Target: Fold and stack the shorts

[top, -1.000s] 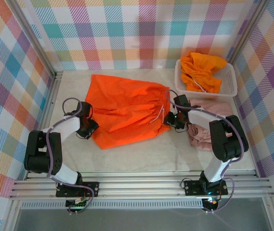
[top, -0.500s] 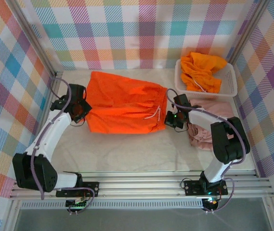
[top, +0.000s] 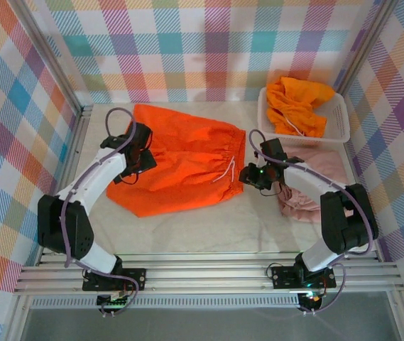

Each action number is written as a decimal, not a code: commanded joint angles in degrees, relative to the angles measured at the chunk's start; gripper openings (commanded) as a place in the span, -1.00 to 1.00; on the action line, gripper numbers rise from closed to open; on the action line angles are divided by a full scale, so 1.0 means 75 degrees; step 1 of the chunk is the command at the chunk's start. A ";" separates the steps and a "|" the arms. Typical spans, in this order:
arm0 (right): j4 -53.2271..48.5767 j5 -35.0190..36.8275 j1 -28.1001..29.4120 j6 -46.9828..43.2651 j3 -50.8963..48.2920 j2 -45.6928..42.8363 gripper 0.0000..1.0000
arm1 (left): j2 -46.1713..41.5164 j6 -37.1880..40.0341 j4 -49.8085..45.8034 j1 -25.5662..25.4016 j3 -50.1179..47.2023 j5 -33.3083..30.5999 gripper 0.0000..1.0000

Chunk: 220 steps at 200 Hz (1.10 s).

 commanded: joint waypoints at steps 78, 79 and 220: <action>-0.0110 0.0368 0.1478 -0.0665 0.0855 0.0119 0.30 | -0.1808 -0.1324 0.0797 0.1518 -0.2766 0.1683 1.00; -0.0116 0.0387 0.1481 -0.0672 0.0862 0.0122 0.30 | -0.1819 -0.1334 0.0800 0.1527 -0.2797 0.1683 1.00; -0.0896 0.1349 0.1002 -0.1186 0.0916 0.1246 0.35 | 0.0052 -0.1310 0.2085 0.1728 -0.2887 0.2340 0.29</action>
